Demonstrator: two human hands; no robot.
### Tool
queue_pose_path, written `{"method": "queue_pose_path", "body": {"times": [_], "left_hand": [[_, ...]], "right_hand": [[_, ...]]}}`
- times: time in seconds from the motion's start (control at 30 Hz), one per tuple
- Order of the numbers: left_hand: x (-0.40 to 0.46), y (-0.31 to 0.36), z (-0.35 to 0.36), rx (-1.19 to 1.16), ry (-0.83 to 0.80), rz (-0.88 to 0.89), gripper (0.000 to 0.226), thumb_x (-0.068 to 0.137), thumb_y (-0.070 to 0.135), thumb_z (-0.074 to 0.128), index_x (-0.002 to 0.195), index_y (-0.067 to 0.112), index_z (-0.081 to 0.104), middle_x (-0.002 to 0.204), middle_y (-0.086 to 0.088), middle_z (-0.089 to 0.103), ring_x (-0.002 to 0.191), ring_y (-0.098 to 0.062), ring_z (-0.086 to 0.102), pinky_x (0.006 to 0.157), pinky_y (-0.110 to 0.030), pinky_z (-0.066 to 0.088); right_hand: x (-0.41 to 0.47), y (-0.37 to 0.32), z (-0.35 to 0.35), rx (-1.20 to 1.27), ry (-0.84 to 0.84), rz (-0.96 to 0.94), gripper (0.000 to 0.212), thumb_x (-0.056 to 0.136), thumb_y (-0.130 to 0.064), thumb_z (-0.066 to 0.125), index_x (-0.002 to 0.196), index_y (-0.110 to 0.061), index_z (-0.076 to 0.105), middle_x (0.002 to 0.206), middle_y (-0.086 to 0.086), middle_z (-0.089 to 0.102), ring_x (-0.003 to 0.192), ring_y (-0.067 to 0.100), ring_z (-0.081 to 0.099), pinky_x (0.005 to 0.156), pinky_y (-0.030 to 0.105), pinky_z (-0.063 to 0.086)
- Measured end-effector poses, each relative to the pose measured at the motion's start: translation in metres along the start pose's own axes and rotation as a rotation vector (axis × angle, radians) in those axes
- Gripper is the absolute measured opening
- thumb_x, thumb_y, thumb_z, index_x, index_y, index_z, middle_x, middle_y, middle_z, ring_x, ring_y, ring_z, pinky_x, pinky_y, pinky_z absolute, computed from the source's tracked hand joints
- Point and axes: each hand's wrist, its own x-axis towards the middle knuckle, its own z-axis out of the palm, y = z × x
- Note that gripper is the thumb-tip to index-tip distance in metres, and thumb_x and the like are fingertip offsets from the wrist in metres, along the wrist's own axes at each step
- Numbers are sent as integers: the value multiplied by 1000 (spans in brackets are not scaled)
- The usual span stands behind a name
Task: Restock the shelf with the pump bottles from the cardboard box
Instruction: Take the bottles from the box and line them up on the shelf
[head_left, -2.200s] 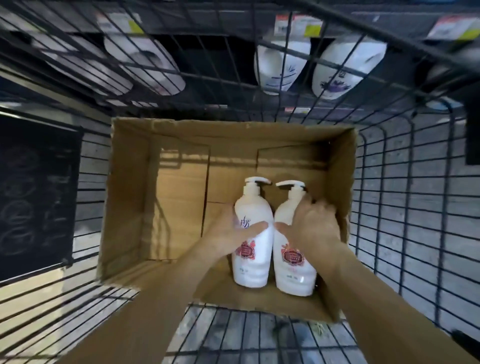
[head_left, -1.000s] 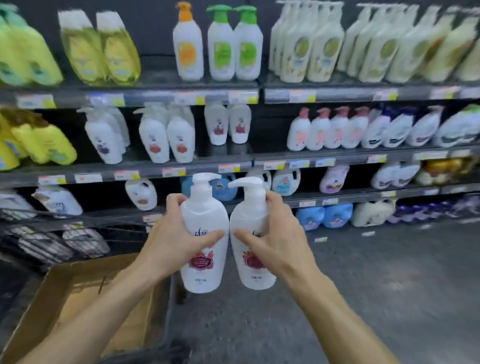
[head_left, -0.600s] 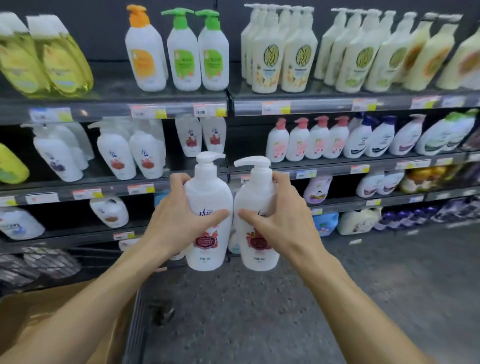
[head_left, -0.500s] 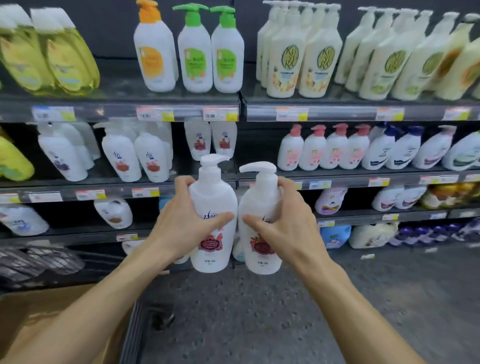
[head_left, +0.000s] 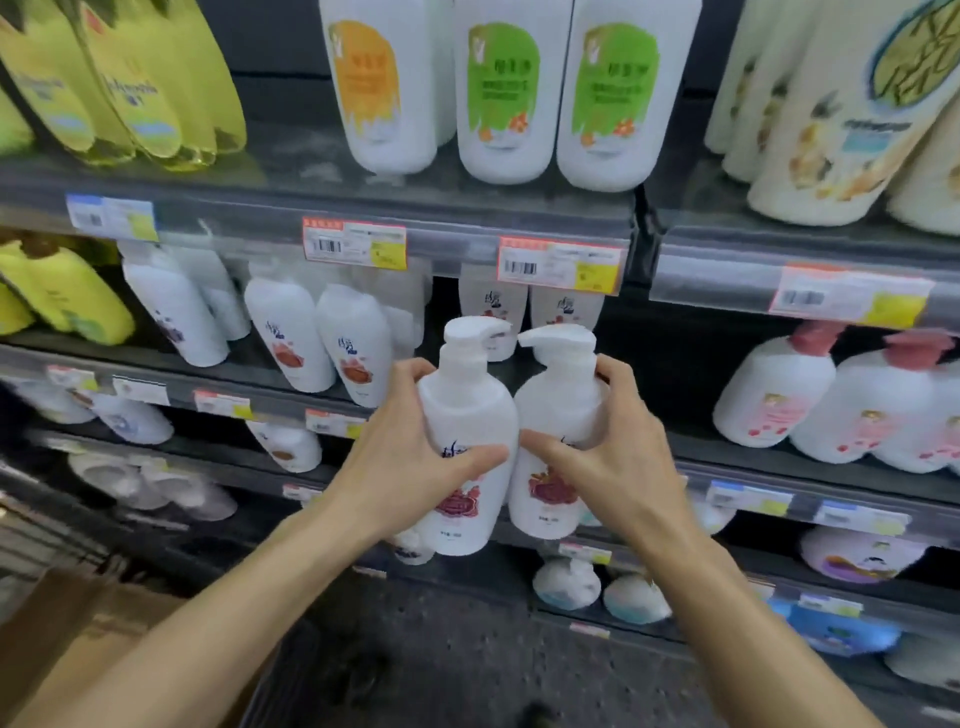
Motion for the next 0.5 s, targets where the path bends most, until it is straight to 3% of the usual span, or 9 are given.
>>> {"method": "queue_pose_path", "body": {"times": [0.1,0.27,0.4,0.5], "left_hand": [[22,-21,16,-1,28,-6,76,62,52,81,114,41,26,109,21,56,99,1,58,80,-27,50],[36,-50,34,-42,45,4,69,62,51,81,101,56,24,103,22,61,90,8,62,72,-13,49],[38,-66,39,-106,45,29,68,61,49,81,97,62,25,96,23,64,85,17,61,64,-7,51],[39,-75,40,-155,46,49,68,59,50,82,101,58,28,98,19,68,85,10,66,73,-18,56]], "right_hand": [[29,28,14,37,-50,-30,76,66,-46,84,125,-47,35,120,-9,60,105,12,62,83,39,56],[61,52,23,103,-129,-29,66,63,-41,87,111,-53,43,102,-17,63,86,2,67,73,30,58],[85,49,21,201,-63,-68,64,63,-34,87,114,-44,50,97,-12,66,78,-2,68,64,27,59],[107,45,18,283,10,-76,65,69,-22,86,122,-31,50,105,-7,66,80,2,70,59,21,59]]}}
